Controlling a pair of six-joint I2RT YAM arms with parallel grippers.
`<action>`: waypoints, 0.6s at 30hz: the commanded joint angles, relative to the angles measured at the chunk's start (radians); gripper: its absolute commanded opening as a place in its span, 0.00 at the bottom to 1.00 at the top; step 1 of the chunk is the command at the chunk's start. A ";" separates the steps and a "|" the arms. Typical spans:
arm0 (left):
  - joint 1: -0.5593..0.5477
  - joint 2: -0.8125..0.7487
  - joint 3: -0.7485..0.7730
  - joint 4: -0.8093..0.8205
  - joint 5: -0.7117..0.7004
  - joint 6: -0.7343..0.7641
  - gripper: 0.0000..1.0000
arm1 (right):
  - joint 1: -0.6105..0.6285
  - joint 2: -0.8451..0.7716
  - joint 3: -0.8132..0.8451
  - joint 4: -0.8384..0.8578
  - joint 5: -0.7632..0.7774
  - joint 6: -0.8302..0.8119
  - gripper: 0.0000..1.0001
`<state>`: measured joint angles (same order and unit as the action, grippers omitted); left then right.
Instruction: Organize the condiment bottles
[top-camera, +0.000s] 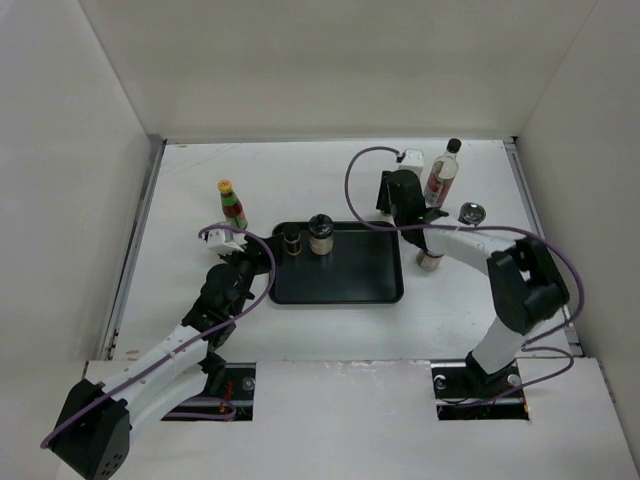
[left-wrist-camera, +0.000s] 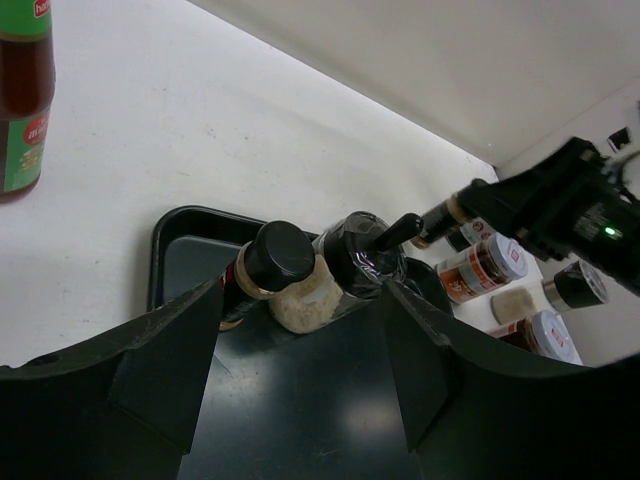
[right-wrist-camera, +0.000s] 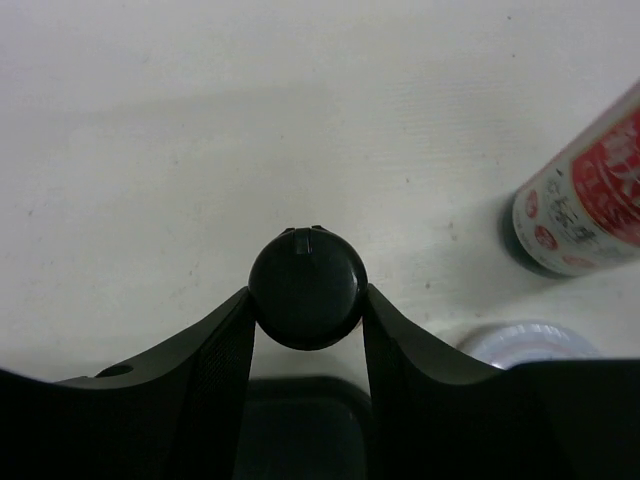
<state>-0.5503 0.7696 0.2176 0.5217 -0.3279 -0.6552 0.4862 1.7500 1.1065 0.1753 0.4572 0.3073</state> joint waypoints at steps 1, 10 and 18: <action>0.002 0.010 0.002 0.063 0.009 -0.004 0.63 | 0.056 -0.208 -0.081 0.108 0.026 -0.017 0.36; -0.004 0.011 0.003 0.072 0.003 0.003 0.63 | 0.229 -0.324 -0.214 0.121 -0.014 0.064 0.36; -0.001 -0.007 0.000 0.063 0.003 0.006 0.63 | 0.297 -0.225 -0.204 0.162 0.003 0.098 0.36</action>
<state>-0.5503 0.7845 0.2176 0.5354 -0.3279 -0.6548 0.7738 1.5181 0.8993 0.2596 0.4526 0.3710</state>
